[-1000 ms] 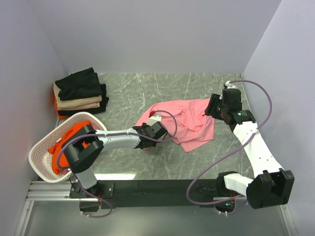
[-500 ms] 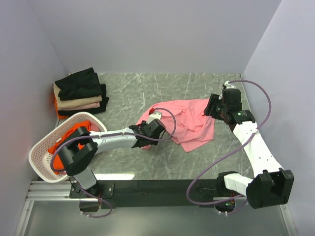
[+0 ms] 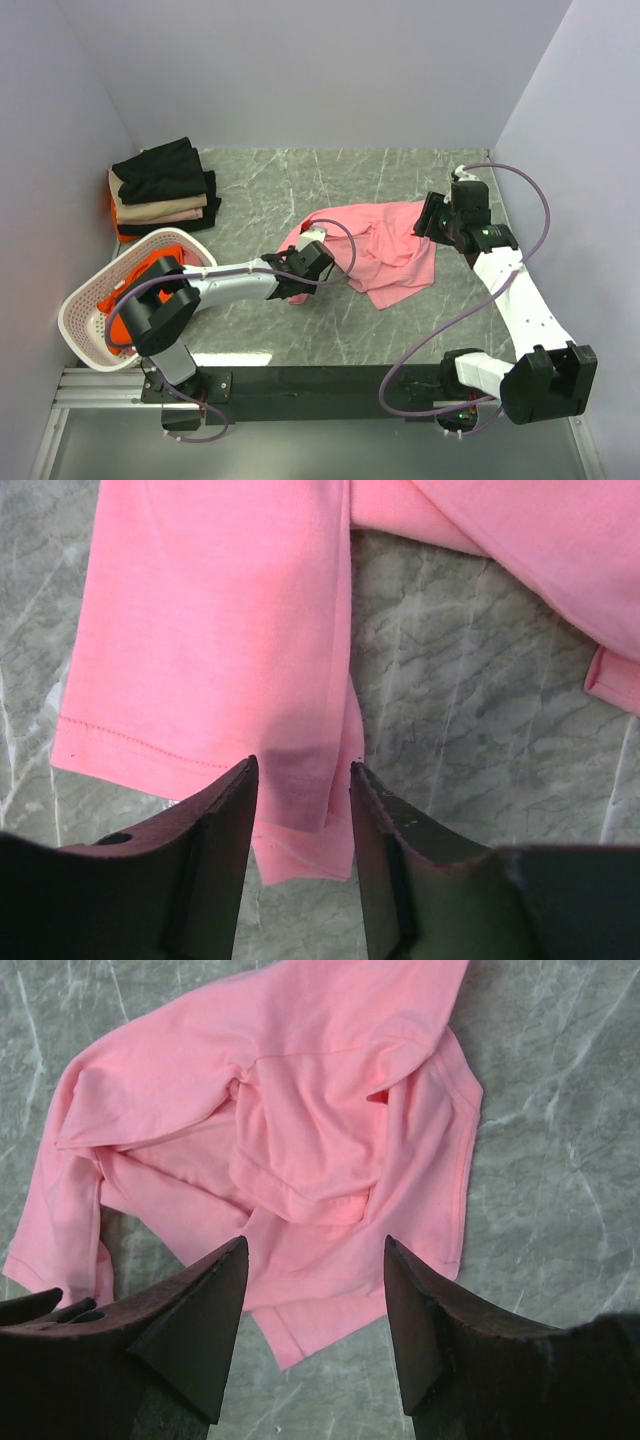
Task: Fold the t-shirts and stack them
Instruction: Flatten the tshirt out
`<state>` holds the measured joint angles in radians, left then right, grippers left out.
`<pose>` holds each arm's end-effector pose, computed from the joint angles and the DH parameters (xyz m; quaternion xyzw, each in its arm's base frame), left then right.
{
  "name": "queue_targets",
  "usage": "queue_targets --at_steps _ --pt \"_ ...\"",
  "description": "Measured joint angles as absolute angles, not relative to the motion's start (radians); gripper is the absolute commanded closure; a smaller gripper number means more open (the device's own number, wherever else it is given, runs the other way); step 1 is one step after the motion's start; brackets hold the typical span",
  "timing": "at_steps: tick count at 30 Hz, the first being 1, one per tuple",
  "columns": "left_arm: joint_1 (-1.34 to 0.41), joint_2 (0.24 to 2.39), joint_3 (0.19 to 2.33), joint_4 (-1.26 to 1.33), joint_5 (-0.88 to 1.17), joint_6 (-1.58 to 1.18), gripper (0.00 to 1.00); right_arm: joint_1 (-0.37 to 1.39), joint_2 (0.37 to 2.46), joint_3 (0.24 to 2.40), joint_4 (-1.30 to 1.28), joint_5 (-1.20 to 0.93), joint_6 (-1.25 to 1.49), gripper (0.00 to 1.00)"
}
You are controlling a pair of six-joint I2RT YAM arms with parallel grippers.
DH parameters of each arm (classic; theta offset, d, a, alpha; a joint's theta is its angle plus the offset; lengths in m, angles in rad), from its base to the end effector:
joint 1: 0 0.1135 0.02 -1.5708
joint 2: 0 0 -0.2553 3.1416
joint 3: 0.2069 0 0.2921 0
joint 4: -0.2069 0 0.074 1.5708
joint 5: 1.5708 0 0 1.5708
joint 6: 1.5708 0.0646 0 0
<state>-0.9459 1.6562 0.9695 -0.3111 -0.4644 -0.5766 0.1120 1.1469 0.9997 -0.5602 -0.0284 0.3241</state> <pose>0.2413 -0.2850 0.1223 0.1075 0.9296 -0.0299 0.3514 0.3097 0.0367 0.2736 0.0902 0.9037 0.1031 0.4057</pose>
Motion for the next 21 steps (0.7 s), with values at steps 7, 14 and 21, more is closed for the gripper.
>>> queue_targets --at_steps 7,14,21 --pt "-0.946 1.674 0.968 -0.310 -0.464 -0.576 0.57 0.112 1.148 0.994 -0.560 -0.029 0.324 0.37" --pt "-0.946 1.695 0.968 -0.311 -0.464 -0.573 0.73 0.112 1.148 0.994 -0.560 -0.028 0.324 0.36" --pt "-0.946 1.695 0.968 -0.313 -0.469 -0.567 0.99 0.112 1.148 0.994 -0.561 -0.028 0.324 0.37"
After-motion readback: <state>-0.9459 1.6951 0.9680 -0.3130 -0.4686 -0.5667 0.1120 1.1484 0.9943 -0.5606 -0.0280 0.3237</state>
